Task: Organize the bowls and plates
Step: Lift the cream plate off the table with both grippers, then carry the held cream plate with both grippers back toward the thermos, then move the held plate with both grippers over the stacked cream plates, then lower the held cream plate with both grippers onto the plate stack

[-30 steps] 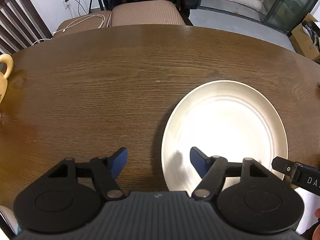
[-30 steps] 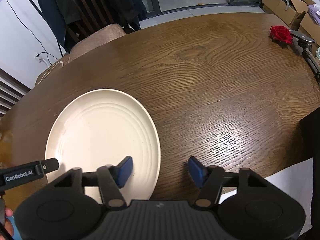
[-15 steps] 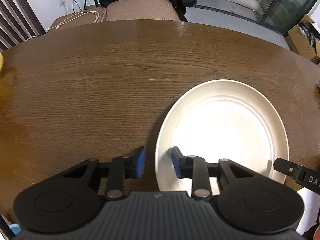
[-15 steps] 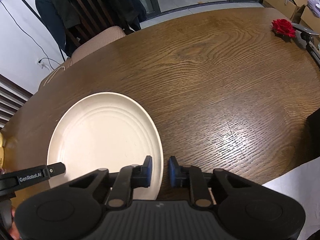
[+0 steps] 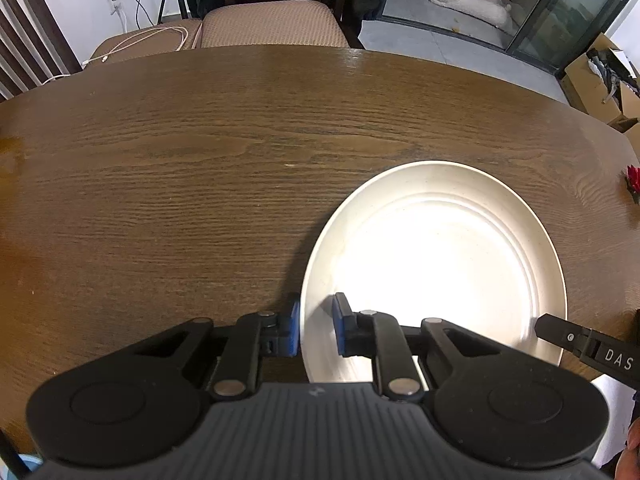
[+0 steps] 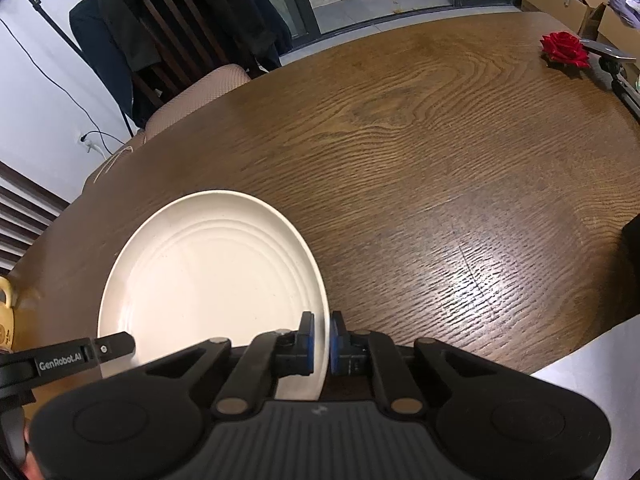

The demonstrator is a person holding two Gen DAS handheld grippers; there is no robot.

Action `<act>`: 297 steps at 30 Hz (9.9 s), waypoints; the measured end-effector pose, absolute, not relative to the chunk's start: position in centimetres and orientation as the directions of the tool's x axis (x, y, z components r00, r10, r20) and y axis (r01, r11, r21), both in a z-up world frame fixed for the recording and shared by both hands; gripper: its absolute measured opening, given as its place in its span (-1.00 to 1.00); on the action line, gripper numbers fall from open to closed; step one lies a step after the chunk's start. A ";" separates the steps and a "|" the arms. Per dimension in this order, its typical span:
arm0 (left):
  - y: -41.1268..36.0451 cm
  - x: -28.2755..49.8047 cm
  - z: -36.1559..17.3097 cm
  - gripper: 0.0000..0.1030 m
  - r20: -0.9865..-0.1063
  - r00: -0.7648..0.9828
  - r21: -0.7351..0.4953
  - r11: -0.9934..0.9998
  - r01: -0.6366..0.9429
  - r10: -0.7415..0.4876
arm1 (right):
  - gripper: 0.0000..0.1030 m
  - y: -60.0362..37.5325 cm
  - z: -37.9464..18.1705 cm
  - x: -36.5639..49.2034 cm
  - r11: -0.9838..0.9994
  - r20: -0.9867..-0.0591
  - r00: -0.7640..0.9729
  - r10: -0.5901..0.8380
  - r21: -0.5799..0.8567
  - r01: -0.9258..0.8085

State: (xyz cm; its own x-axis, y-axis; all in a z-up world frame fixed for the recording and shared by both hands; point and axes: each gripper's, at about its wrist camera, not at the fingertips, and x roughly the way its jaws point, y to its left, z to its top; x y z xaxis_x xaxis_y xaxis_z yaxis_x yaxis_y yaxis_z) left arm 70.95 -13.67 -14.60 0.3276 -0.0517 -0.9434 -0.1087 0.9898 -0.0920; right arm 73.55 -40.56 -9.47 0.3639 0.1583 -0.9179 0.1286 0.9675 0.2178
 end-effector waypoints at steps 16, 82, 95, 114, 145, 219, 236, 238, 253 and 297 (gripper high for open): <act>-14.4 70.9 -14.4 -0.67 -0.936 0.351 -0.066 0.994 -0.093 -0.029 | -0.85 -39.7 -8.9 72.9 0.978 -0.912 0.389 0.127 0.180 0.103; -9.3 64.3 -3.0 -0.69 -0.851 0.526 -0.089 0.985 -0.145 0.000 | -0.86 -33.1 2.1 67.5 0.985 -0.815 0.558 0.156 0.172 -0.024; -5.7 60.5 -0.8 -0.71 -0.833 0.553 -0.099 0.977 -0.187 0.021 | -0.86 -29.7 4.2 64.9 0.982 -0.803 0.566 0.185 0.170 -0.080; -0.2 53.9 2.5 -0.71 -0.808 0.585 -0.108 0.959 -0.262 0.069 | -0.86 -24.2 7.2 59.9 0.969 -0.781 0.574 0.245 0.173 -0.178; 6.0 43.6 2.2 -0.71 -0.813 0.571 -0.128 0.922 -0.364 0.112 | -0.86 -17.7 7.2 51.6 0.942 -0.789 0.537 0.300 0.155 -0.298; 19.0 22.5 -1.3 -0.71 -0.835 0.509 -0.135 0.818 -0.559 0.209 | -0.86 -3.6 4.6 34.7 0.816 -0.791 0.439 0.425 0.126 -0.564; 20.4 20.6 -2.8 -0.71 -0.847 0.482 -0.126 0.796 -0.592 0.224 | -0.86 -1.7 2.7 33.4 0.786 -0.805 0.400 0.438 0.128 -0.605; 20.5 20.4 -2.9 -0.71 -0.848 0.479 -0.125 0.794 -0.595 0.226 | -0.86 -1.5 2.5 33.3 0.784 -0.807 0.396 0.437 0.126 -0.608; 22.1 19.5 -4.6 -0.71 -0.856 0.465 -0.128 0.779 -0.614 0.227 | -0.85 0.2 1.0 32.5 0.764 -0.826 0.369 0.426 0.110 -0.636; 22.6 21.4 -9.9 -0.69 -0.864 0.422 -0.027 0.813 -0.581 0.273 | -0.82 2.2 -5.2 33.5 0.755 -0.871 0.329 0.366 0.071 -0.652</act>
